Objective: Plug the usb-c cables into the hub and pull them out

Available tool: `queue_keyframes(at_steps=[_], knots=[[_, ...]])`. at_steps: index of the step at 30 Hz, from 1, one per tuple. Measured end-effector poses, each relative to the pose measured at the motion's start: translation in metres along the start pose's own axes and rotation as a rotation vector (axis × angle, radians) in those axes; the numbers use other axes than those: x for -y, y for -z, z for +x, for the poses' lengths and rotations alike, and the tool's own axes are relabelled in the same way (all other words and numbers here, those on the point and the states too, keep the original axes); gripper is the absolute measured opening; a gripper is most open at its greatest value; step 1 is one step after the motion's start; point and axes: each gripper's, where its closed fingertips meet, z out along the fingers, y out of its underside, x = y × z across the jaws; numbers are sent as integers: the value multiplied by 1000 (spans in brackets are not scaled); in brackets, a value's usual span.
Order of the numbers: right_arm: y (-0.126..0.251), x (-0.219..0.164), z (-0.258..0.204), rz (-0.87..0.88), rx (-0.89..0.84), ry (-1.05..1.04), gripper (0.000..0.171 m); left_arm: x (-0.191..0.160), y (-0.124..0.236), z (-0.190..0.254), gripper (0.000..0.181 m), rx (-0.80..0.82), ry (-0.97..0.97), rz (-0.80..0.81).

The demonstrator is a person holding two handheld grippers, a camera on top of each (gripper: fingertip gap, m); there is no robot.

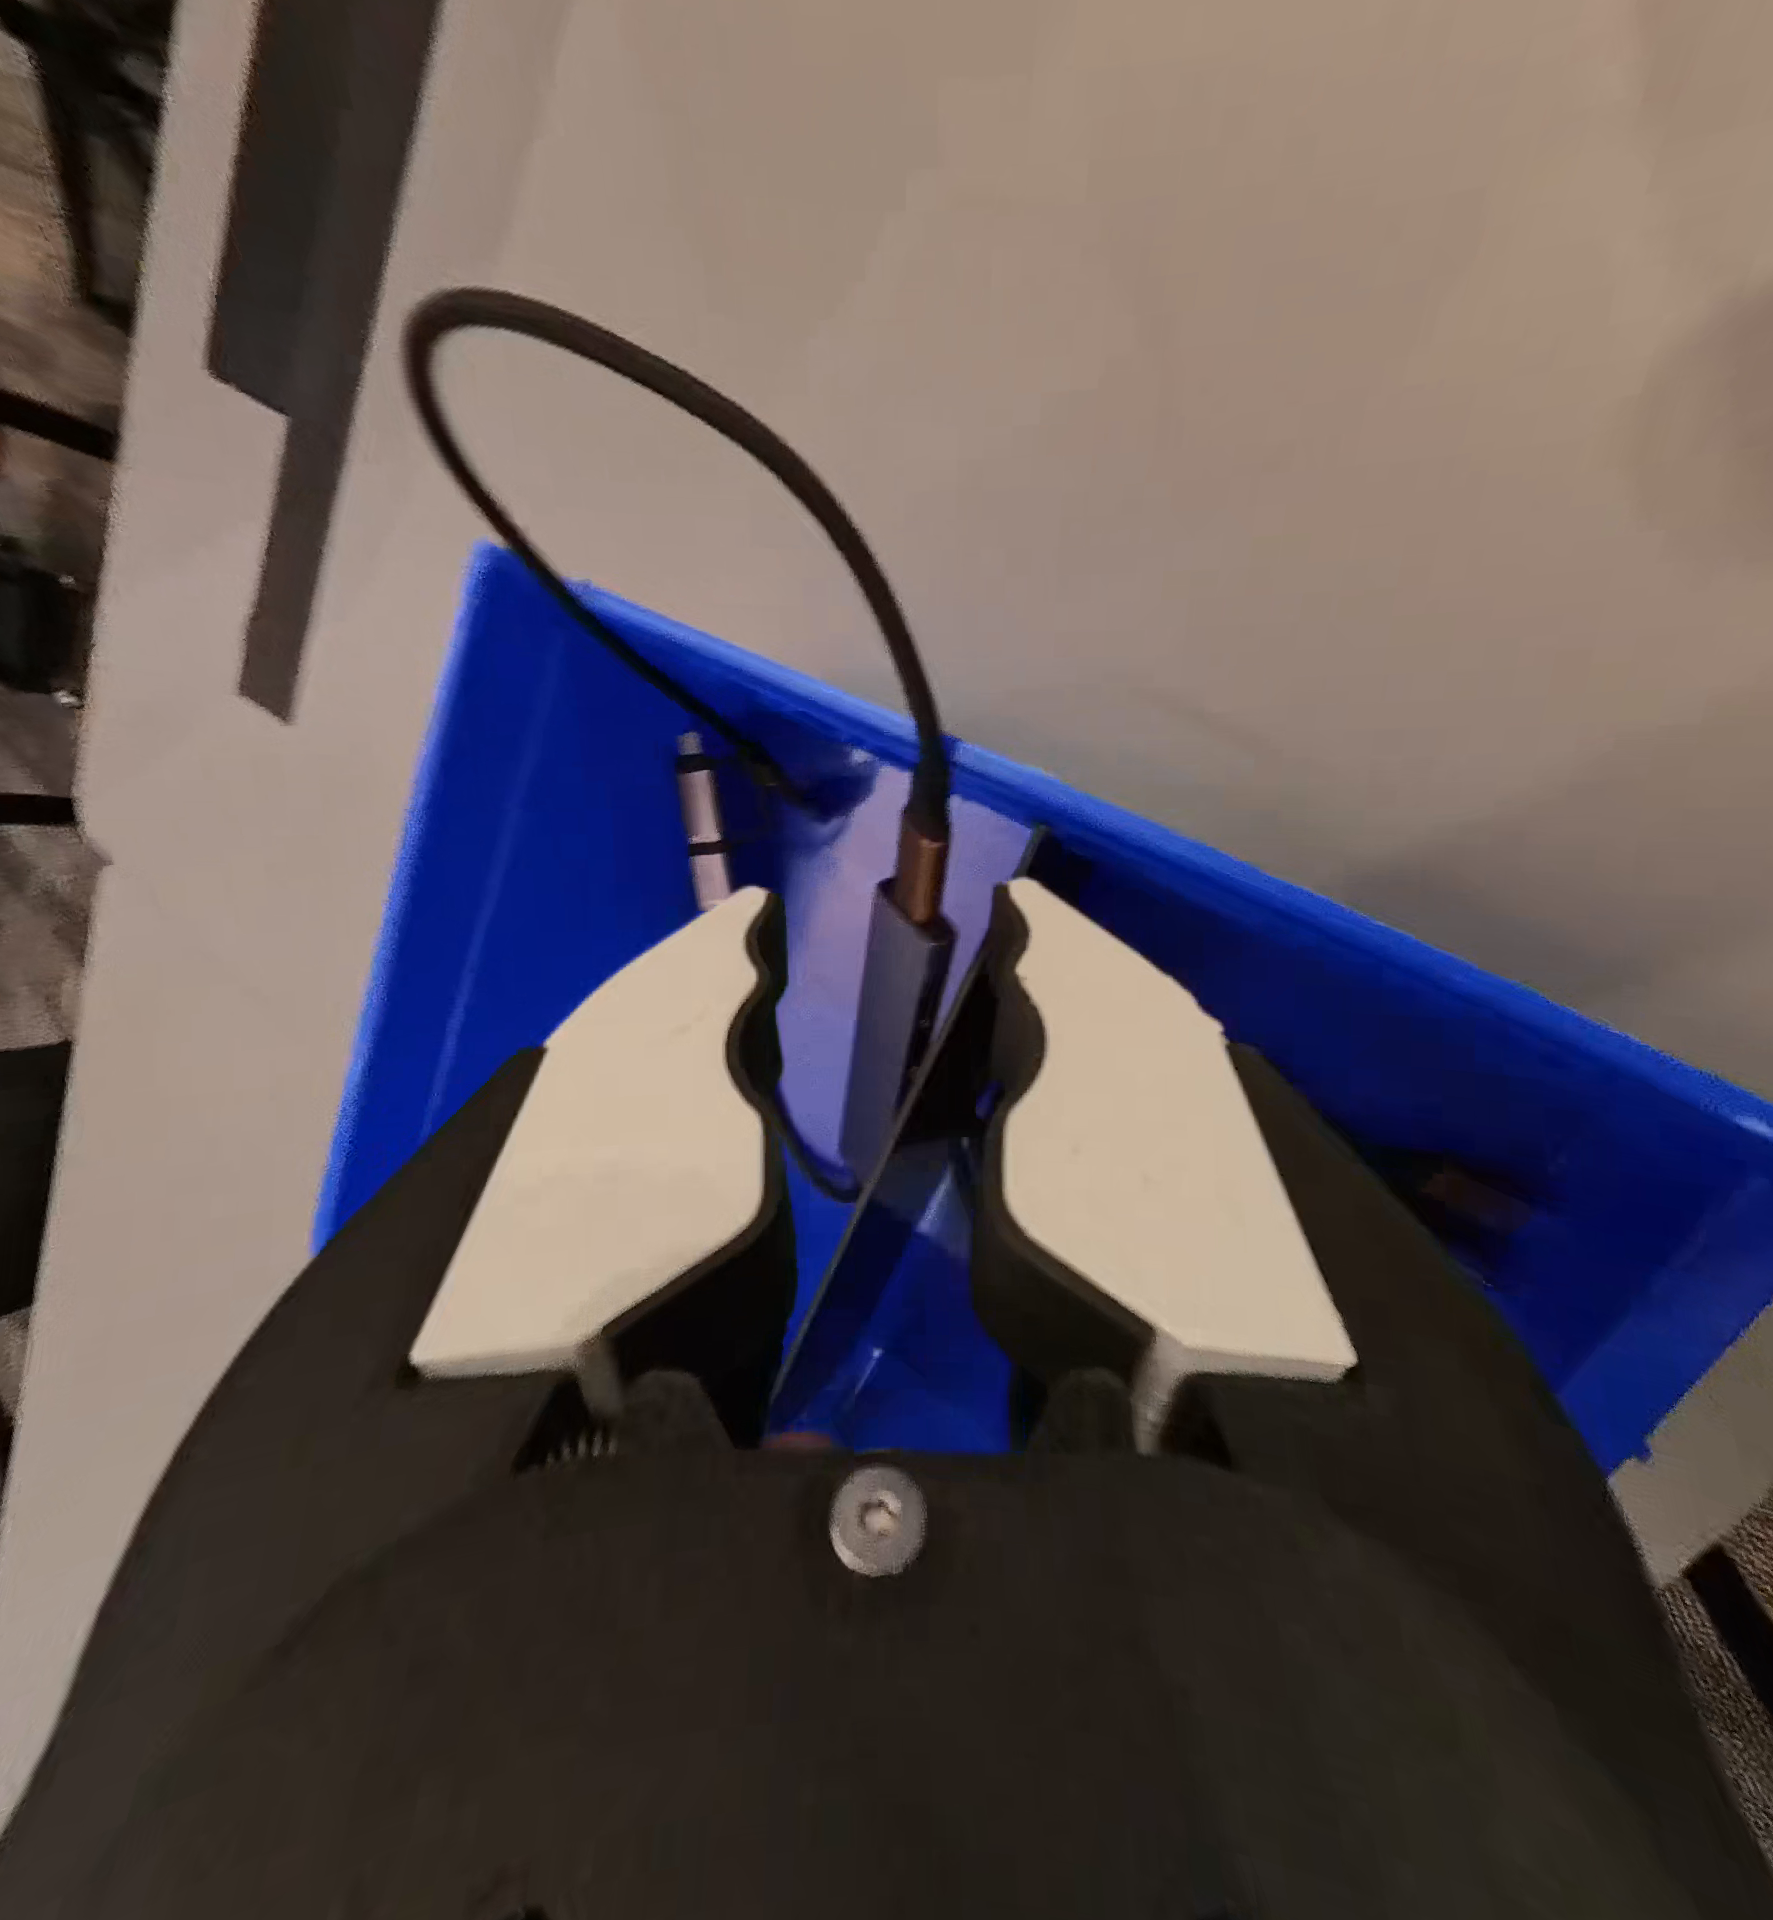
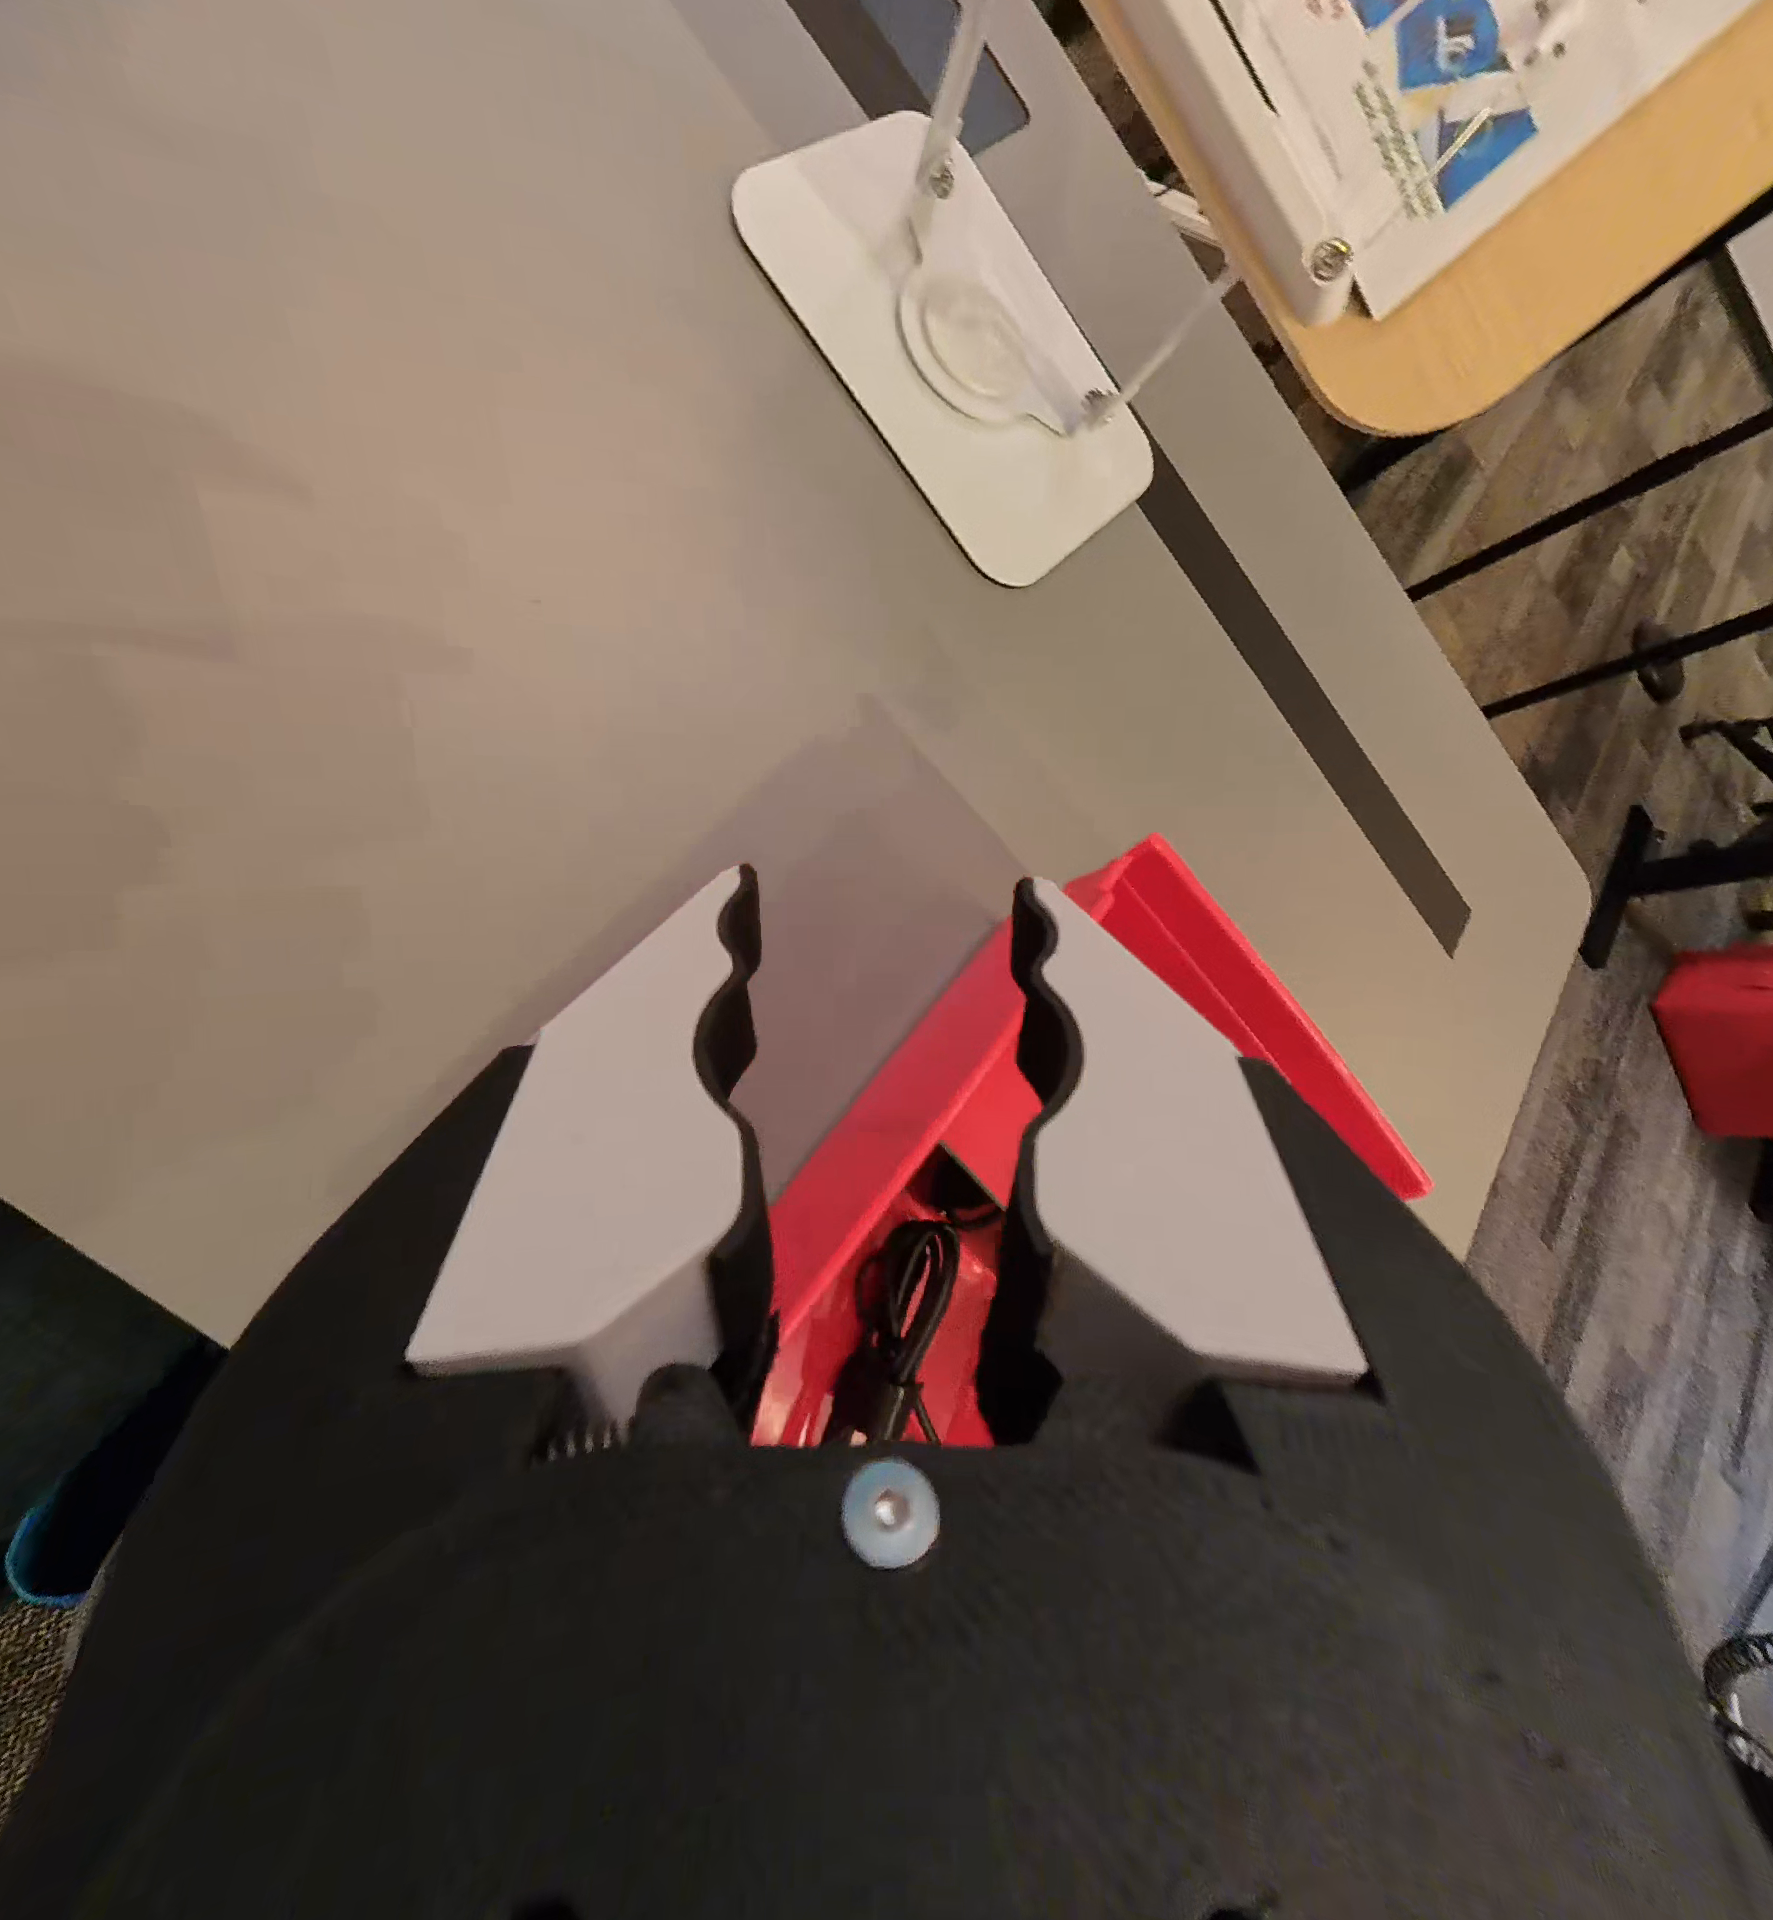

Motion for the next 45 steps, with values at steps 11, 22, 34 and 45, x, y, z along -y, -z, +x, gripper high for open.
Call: queue_keyframes(at_steps=[11, 22, 34, 45], knots=[[2, 8, -21, 41, 51, 16, 42, 3, -22, 4, 10, -19, 28, 50], [11, 24, -33, 89, 64, 40, 38, 14, 19, -32, 8, 106, 88, 185], [18, 88, -93, 214, 162, 170, 42, 77, 114, -67, 6, 406, 89, 482], [46, 164, -155, 524, 280, 194, 55, 178, 164, -4, 6, 493, -127, 693]])
